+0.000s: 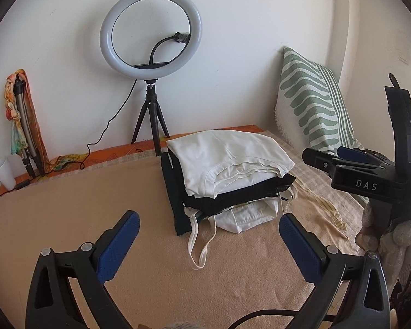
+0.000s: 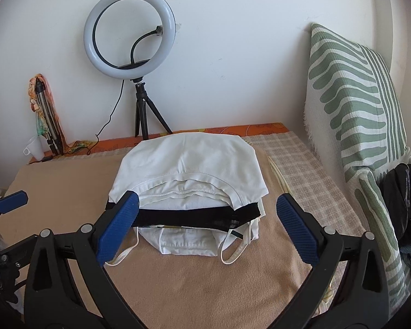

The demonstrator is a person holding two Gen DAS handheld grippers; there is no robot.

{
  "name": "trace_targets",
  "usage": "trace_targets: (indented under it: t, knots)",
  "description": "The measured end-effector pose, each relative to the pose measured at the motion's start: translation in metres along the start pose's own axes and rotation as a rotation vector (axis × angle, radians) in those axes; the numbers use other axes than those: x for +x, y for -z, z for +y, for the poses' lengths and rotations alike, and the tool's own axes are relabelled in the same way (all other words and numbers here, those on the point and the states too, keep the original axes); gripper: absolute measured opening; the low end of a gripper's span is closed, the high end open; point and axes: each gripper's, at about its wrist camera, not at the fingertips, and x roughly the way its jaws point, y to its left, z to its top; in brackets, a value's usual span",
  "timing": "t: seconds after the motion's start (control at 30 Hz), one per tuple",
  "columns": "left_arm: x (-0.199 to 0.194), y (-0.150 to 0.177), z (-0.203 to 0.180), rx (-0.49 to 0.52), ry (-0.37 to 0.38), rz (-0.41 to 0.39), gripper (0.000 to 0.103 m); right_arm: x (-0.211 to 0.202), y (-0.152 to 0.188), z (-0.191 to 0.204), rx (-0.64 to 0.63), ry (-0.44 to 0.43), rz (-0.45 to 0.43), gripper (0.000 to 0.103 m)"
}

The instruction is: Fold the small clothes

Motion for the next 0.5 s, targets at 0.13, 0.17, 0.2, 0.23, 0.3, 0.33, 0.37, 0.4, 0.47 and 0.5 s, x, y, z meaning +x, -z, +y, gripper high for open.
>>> trace_targets:
  t: [0.13,0.17,0.2,0.23,0.3,0.33,0.37,0.4,0.47,0.5]
  knots:
    - [-0.010,0.011,-0.001,-0.007,-0.015,0.011,0.103,-0.011,0.008,0.006,-0.017,0.016,-0.008,0.103]
    - [-0.011,0.013,-0.001,-0.008,-0.022,0.018,0.103,-0.014,0.010,0.008,-0.020,0.016,-0.011,0.103]
    - [-0.013,0.016,-0.001,-0.012,-0.030,0.021,0.103,-0.016,0.012,0.010,-0.020,0.012,-0.009,0.103]
    - [-0.015,0.019,0.000,-0.019,-0.036,0.025,0.103,-0.018,0.015,0.012,-0.021,0.006,-0.004,0.103]
    - [-0.018,0.024,0.001,-0.034,-0.024,0.034,0.103,-0.021,0.020,0.017,-0.026,0.002,0.001,0.103]
    - [-0.020,0.026,0.001,-0.042,-0.020,0.037,0.103,-0.023,0.023,0.019,-0.026,0.006,0.000,0.103]
    - [-0.022,0.029,0.002,-0.046,-0.019,0.039,0.103,-0.024,0.026,0.020,-0.024,0.010,-0.002,0.103]
    - [-0.023,0.031,0.001,-0.044,-0.019,0.041,0.103,-0.026,0.029,0.021,-0.019,0.015,-0.004,0.103]
    - [-0.025,0.034,0.000,-0.032,-0.022,0.044,0.103,-0.030,0.035,0.022,-0.002,0.015,-0.007,0.103]
    - [-0.027,0.034,0.000,-0.027,-0.025,0.042,0.103,-0.031,0.038,0.022,0.007,0.015,-0.006,0.103]
